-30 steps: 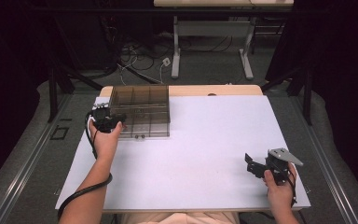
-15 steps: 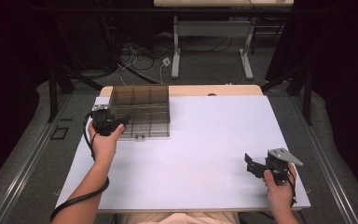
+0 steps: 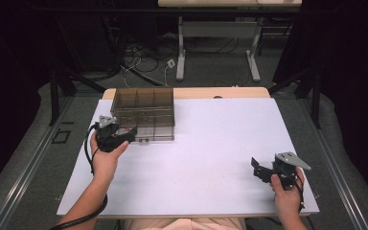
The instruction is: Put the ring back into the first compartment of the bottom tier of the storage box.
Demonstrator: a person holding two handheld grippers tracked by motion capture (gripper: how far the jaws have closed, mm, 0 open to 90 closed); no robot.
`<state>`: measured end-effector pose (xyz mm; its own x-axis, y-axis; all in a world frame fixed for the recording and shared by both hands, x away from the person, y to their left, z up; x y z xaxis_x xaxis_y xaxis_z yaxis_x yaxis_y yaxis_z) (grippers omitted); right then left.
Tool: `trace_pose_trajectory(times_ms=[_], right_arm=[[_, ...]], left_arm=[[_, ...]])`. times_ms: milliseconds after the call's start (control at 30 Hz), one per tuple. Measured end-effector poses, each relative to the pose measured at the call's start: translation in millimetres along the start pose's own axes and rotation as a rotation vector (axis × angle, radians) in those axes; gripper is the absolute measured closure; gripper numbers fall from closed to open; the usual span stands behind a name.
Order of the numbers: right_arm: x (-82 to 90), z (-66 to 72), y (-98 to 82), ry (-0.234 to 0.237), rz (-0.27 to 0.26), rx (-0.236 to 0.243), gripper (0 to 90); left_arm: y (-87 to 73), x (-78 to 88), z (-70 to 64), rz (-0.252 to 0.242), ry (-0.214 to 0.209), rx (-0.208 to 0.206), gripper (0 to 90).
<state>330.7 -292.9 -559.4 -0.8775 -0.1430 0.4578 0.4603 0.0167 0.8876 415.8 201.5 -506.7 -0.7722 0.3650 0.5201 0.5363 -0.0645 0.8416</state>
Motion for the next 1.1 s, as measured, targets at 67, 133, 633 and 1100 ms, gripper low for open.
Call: trace_pose_trajectory(times_ms=[67, 133, 633, 1100], right_arm=[[0.0, 0.2, 0.2, 0.001, -0.001, 0.0, 9.0], [-0.1, 0.3, 0.4, 0.001, -0.003, -0.001, 9.0], [0.6, 0.7, 1.2, 0.006, -0.007, -0.003, 8.9], [-0.2, 1.8, 1.0, 0.011, -0.007, -0.001, 8.9]], left_arm=[[-4.7, 3.0, -2.0, 0.003, -0.018, 0.004, 24.0], [-9.7, 6.3, -4.5, -0.001, -0.05, 0.01, 22.6], [-34.4, 40.1, -11.8, -0.072, -0.184, 0.062, 7.6], [-58.0, 54.3, -6.8, -0.112, -0.219, 0.055, 0.3]])
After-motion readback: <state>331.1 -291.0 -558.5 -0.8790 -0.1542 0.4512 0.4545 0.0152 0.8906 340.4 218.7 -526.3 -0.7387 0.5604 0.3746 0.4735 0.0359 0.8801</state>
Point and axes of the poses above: each handheld gripper's, and its own axes: x roughly backward along the jaws, y roughly out of its top, z roughly to its left, the point moved 4 cm from there along -x, roughly forward along the jaws, and after that the axes turned 2 degrees about -y, right-handed, at the moved point
